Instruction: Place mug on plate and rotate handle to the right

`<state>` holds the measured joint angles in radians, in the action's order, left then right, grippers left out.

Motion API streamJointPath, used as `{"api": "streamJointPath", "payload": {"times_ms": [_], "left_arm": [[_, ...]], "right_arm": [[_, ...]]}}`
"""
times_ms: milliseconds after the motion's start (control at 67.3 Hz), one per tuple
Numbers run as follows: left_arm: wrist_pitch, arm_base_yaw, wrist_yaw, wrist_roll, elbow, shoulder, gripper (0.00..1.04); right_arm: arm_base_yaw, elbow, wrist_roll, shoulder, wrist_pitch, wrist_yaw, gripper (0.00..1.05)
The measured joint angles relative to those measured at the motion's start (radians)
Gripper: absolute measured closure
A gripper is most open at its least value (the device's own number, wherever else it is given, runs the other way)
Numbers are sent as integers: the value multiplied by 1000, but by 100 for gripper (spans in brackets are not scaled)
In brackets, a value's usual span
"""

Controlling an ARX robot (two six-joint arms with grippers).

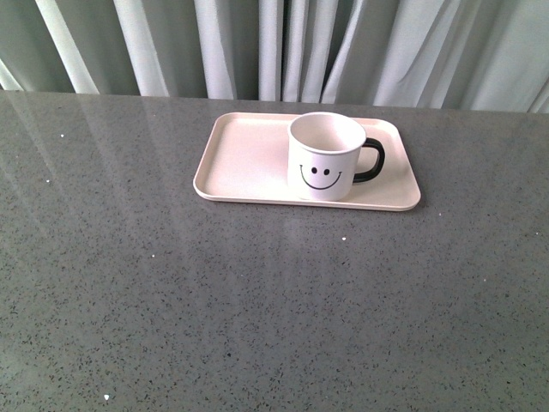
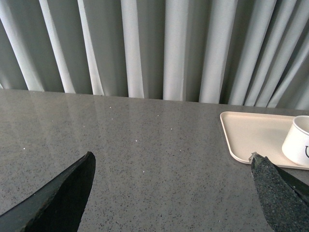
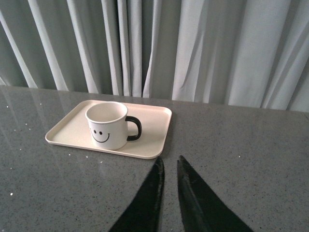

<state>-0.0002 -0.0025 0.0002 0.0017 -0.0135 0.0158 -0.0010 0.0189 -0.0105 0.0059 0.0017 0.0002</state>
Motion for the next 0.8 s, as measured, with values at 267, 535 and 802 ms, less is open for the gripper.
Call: {"api": "streamJointPath", "payload": {"times_ms": [267,535,802], "left_arm": [[0,0,0,0,0,0,9],[0,0,0,0,0,0,9],[0,0,0,0,0,0,9]], "right_arm": [[0,0,0,0,0,0,35],[0,0,0,0,0,0,9],[0,0,0,0,0,0,9]]}}
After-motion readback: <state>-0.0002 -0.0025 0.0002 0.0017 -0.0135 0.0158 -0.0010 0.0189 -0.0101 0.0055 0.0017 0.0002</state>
